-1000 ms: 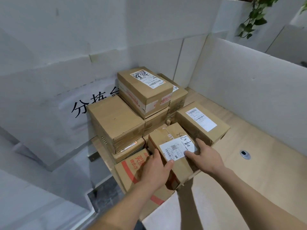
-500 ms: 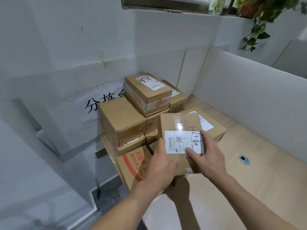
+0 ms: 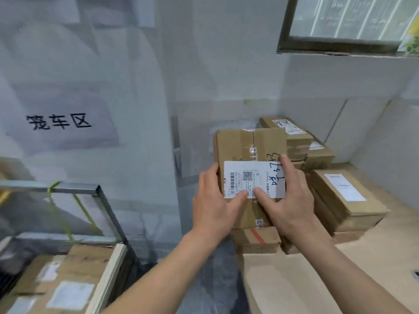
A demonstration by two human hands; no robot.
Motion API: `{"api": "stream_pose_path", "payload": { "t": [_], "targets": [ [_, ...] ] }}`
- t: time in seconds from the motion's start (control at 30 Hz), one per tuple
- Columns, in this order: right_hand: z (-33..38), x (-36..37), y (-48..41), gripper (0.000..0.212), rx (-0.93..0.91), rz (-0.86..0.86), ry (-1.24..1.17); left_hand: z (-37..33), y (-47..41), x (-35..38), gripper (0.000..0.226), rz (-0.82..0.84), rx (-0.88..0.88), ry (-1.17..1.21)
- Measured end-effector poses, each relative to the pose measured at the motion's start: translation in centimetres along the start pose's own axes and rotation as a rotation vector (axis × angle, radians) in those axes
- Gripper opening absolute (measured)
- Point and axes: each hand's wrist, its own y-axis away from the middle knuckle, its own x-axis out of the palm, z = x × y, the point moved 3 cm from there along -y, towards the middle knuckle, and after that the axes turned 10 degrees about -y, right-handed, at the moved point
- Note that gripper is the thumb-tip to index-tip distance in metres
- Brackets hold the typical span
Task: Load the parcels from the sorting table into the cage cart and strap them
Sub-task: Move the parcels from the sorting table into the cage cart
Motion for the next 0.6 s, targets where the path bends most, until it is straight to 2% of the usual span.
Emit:
{"api": "stream_pose_path", "payload": {
  "t": [0.33, 0.6],
  "targets": [
    [16.2, 13.1, 3.0, 0.080, -0.220, 0.212, -0.253, 10.5, 4.6, -17.7, 0.071, -0.355, -0.181, -0.131],
    [30.0, 24.7, 9.9, 0.066, -0.348, 0.394, -0.385, 20.0, 11.0, -32.5, 0.070, -0.538, -0.353, -0.181]
  ]
}}
